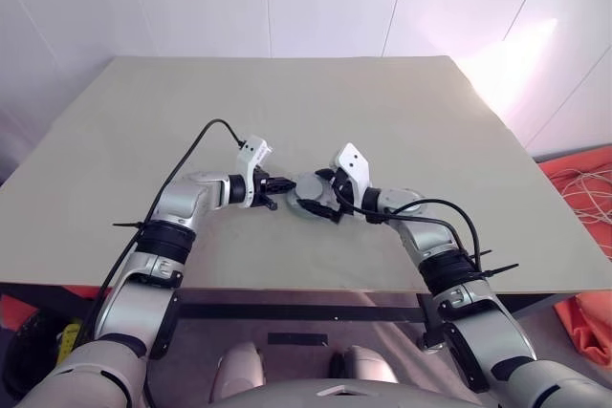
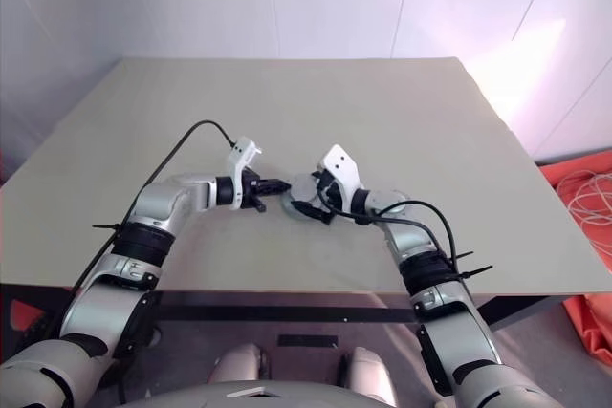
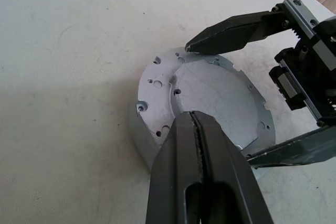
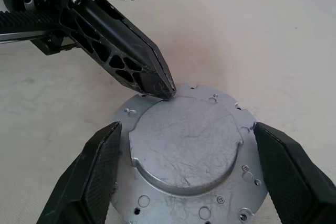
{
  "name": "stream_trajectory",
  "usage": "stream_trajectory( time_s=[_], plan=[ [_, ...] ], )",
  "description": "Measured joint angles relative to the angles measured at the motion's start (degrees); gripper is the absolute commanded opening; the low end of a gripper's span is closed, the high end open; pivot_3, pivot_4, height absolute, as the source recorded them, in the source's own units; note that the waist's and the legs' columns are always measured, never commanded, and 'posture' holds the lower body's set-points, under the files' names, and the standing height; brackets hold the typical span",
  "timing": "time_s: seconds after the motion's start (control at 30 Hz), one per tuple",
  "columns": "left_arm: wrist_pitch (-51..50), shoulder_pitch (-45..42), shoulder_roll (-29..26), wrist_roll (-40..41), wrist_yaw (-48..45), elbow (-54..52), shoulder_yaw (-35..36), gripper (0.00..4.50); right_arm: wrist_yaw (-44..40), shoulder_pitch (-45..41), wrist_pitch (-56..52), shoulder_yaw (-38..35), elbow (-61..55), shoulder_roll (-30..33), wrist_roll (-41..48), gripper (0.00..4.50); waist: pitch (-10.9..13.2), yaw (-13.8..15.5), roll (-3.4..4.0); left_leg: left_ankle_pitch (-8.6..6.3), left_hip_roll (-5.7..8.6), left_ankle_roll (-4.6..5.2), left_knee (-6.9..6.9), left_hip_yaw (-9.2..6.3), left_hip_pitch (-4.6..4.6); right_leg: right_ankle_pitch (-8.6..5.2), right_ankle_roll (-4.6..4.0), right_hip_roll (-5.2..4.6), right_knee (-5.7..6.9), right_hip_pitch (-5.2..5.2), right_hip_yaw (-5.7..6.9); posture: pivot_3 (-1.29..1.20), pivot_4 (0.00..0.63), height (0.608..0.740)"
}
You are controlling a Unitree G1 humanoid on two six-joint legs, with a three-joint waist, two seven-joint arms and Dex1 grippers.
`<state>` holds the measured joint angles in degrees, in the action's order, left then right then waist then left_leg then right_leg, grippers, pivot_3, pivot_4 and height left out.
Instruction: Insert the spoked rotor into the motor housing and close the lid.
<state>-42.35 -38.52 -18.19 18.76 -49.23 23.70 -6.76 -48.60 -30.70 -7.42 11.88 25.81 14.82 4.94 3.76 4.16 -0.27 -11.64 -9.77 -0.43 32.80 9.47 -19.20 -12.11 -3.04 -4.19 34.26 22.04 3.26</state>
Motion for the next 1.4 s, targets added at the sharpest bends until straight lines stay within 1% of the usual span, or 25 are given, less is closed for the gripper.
stream_trajectory(
  time_s=[0.27,0.37,0.4,0.5,0.6,0.7,0.8,0.87,0.97,1.03,1.13,1.27,1.4],
  plan=[
    [0.03,0.00,-0.02,0.05,-0.59,0.00,0.23,0.00,0.22,0.15,-3.13,-1.61,-1.37,-0.41,1.86,4.47,0.00,0.00,0.00,-0.01,0.00,0.02,-0.11,0.00,-0.10,0.01,-0.01,0.00,-0.26,0.01,0.04,0.00,0.000,0.740],
    [-0.08,0.07,-0.17,0.00,-0.60,0.02,0.36,0.00,0.70,0.01,-7.85,-6.05,-1.61,-2.07,7.03,4.47,0.02,0.02,0.03,-0.02,0.00,0.04,-0.13,0.00,-0.27,0.08,-0.12,0.00,-0.31,0.14,0.06,0.00,0.000,0.740],
    [-0.26,0.39,-0.24,-0.04,-0.66,0.08,0.34,0.00,0.83,-0.37,-9.51,-7.75,-1.80,-2.18,8.94,4.47,0.03,0.04,0.04,-0.03,0.00,0.06,-0.12,0.01,-0.42,0.24,-0.38,0.00,-0.32,0.25,0.07,0.00,0.000,0.740],
    [-0.16,0.42,-0.25,0.06,-1.08,-0.12,0.34,0.00,0.70,-2.15,-13.07,-11.78,-2.92,-1.69,13.04,4.47,0.03,0.20,0.04,-0.06,-0.01,0.12,-0.09,0.01,-0.65,0.28,-0.45,0.00,-0.35,0.42,0.13,0.00,0.000,0.740],
    [-0.13,0.39,-0.27,0.05,-1.28,-0.22,0.34,0.00,0.65,-3.57,-14.90,-13.85,-4.95,-1.26,15.46,4.47,0.03,0.22,0.04,-0.06,-0.05,0.12,-0.10,0.01,-0.71,0.28,-0.45,0.00,-0.40,0.45,0.22,0.00,0.000,0.740],
    [-0.01,0.37,-0.27,0.03,-1.36,-0.21,0.31,0.00,1.57,-3.82,-17.41,-14.38,-5.94,-1.43,16.93,4.47,0.03,0.26,0.04,-0.06,-0.06,0.11,-0.09,0.01,-0.75,0.28,-0.45,0.00,-0.45,0.44,0.25,0.00,0.000,0.740],
    [0.02,0.36,-0.27,0.01,-1.52,-0.20,0.25,0.00,3.68,-3.85,-21.41,-15.77,-6.48,-1.56,18.72,4.47,0.03,0.31,0.04,-0.06,-0.06,0.11,-0.08,0.01,-0.74,0.28,-0.45,0.00,-0.44,0.43,0.25,0.00,0.000,0.740],
    [0.05,0.36,-0.26,-0.02,-1.58,-0.20,0.23,0.00,6.13,-4.45,-26.85,-17.76,-6.49,-1.49,20.90,4.47,0.03,0.36,0.05,-0.05,-0.06,0.08,-0.08,0.01,-0.73,0.28,-0.45,0.00,-0.44,0.42,0.25,0.00,0.000,0.740],
    [0.09,0.36,-0.26,-0.03,-1.83,-0.20,0.09,0.00,9.64,-6.14,-36.16,-20.31,-6.53,0.66,23.46,4.47,0.03,0.59,0.05,-0.02,-0.05,0.03,-0.08,0.01,-0.73,0.28,-0.45,0.00,-0.44,0.41,0.25,0.00,0.000,0.740],
    [0.10,0.35,-0.23,-0.02,-1.99,-0.20,-0.04,0.00,10.11,-6.69,-44.37,-20.87,-7.22,4.44,25.35,4.47,0.03,1.04,0.05,-0.01,-0.04,0.01,-0.08,0.01,-0.73,0.28,-0.45,0.00,-0.46,0.40,0.25,0.00,0.000,0.740],
    [0.13,0.35,-0.26,-0.04,-2.18,-0.19,-0.05,0.00,9.96,-6.69,-53.43,-21.21,-8.60,8.98,27.03,4.47,0.03,1.49,0.05,0.00,-0.05,0.00,-0.09,0.01,-0.74,0.27,-0.44,0.00,-0.47,0.41,0.26,0.00,0.000,0.740],
    [0.52,0.35,-0.26,-0.28,-2.43,-0.12,-0.19,0.00,9.38,-6.43,-59.80,-21.04,-8.85,11.61,28.04,4.47,0.03,1.50,0.06,0.02,-0.06,-0.04,-0.08,0.02,-0.73,0.28,-0.44,0.00,-0.45,0.39,0.28,0.00,0.000,0.740],
    [0.64,0.35,-0.26,-0.38,-2.65,-0.06,-0.27,0.00,9.00,-4.77,-63.41,-20.67,-9.48,11.96,28.70,4.47,0.03,1.63,0.06,0.04,-0.07,-0.08,-0.06,0.01,-0.73,0.28,-0.44,0.00,-0.45,0.38,0.30,0.00,0.000,0.740]
  ],
)
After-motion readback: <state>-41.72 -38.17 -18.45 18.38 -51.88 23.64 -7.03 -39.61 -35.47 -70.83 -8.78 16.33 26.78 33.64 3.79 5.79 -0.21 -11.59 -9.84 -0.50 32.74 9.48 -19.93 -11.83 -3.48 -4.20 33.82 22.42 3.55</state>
